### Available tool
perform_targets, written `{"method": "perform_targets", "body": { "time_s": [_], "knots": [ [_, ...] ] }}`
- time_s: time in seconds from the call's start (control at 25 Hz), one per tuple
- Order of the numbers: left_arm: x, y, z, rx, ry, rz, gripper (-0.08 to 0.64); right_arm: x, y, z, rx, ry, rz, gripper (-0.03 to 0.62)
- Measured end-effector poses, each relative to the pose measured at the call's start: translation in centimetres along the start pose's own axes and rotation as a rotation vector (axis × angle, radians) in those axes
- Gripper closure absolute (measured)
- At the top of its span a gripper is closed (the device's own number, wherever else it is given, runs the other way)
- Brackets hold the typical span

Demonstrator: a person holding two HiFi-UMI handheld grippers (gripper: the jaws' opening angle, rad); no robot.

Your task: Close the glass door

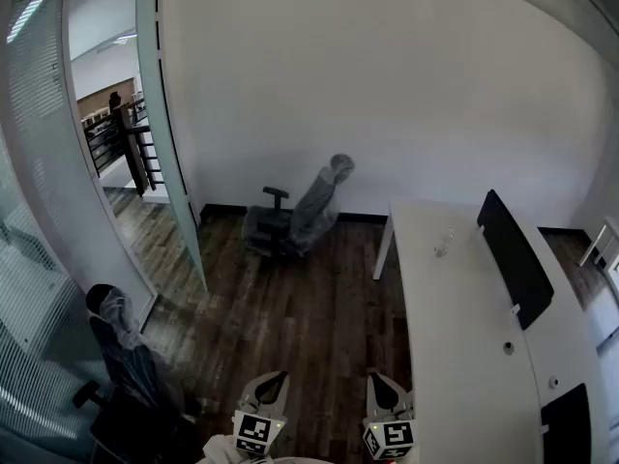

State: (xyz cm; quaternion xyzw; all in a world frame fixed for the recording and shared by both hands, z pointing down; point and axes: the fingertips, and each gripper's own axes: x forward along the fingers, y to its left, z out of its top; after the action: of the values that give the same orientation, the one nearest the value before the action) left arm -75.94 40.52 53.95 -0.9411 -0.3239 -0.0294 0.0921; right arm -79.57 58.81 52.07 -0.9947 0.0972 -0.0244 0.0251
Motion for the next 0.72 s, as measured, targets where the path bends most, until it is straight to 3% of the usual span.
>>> {"method": "perform_targets", "body": {
  "time_s": [0.56,0.72],
  "knots": [
    [2.2,-2.0,-0.3,-0.014,0.05,0.015,0.557,-1.0,-4.3,-1.3,0.087,-0.019,-0.018,0.586],
    [2.5,-2.3,-0.4,-0.004,0.049,0.033,0.557,-1.2,-5.0,-2.1,0.071,-0.003,-0.006,0.586]
  ]
}}
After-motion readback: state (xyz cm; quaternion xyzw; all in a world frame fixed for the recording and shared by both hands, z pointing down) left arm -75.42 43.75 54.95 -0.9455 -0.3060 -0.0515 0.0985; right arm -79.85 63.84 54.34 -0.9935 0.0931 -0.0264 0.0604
